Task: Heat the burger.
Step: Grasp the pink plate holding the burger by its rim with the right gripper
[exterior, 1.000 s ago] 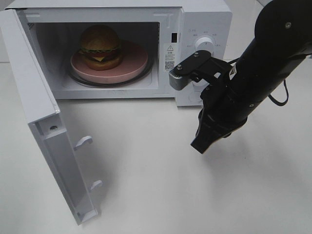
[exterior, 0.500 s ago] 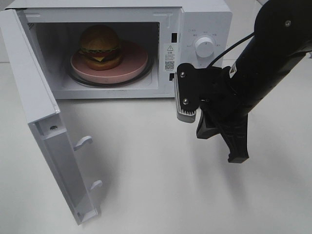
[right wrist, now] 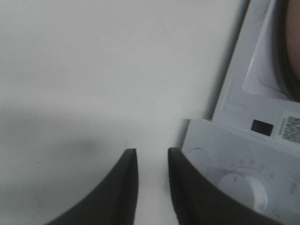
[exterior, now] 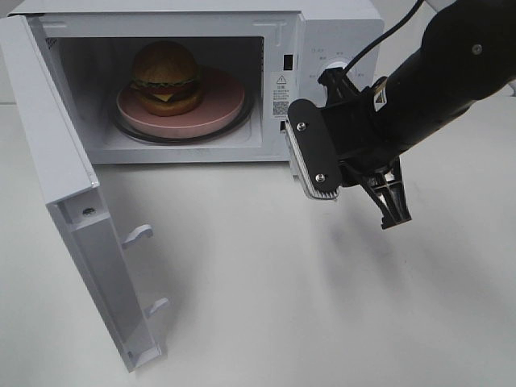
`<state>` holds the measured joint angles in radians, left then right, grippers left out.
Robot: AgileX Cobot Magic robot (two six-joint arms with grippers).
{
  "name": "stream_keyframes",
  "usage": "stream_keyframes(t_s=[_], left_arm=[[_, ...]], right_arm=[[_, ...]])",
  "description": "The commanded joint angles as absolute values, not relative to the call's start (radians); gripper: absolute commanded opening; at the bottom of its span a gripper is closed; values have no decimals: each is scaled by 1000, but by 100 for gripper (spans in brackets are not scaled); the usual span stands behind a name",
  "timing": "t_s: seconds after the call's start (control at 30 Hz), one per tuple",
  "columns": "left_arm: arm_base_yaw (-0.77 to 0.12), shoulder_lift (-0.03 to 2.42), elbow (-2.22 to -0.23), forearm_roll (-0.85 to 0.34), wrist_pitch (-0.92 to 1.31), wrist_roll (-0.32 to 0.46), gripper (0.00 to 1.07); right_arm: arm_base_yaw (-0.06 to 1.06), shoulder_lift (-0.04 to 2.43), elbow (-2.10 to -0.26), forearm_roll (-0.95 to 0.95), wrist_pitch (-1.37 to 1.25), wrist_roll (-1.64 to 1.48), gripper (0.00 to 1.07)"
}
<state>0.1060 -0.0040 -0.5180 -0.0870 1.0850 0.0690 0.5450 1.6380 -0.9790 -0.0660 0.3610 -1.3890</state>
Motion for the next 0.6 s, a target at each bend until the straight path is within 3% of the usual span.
stream_keyframes(t_s=[0.03, 0.07, 0.17, 0.2, 0.3, 0.6], left_arm=[[110, -22, -516, -86, 1069, 63, 98], [110, -22, -516, -86, 1069, 63, 98], [110, -22, -516, -86, 1069, 63, 98], [110, -22, -516, -86, 1069, 63, 98], [110, -22, -516, -86, 1069, 63, 98], [110, -22, -516, -86, 1069, 63, 98]], right_arm=[[541, 1632, -986, -81, 308, -1393, 49], [541, 1632, -986, -81, 290, -1384, 60], [541, 1632, -986, -81, 280, -1379, 66], [557, 1632, -986, -81, 268, -1349, 77], [576, 1632, -986, -93, 216, -1289, 89], [599, 1632, -986, -159, 148, -1196, 88]])
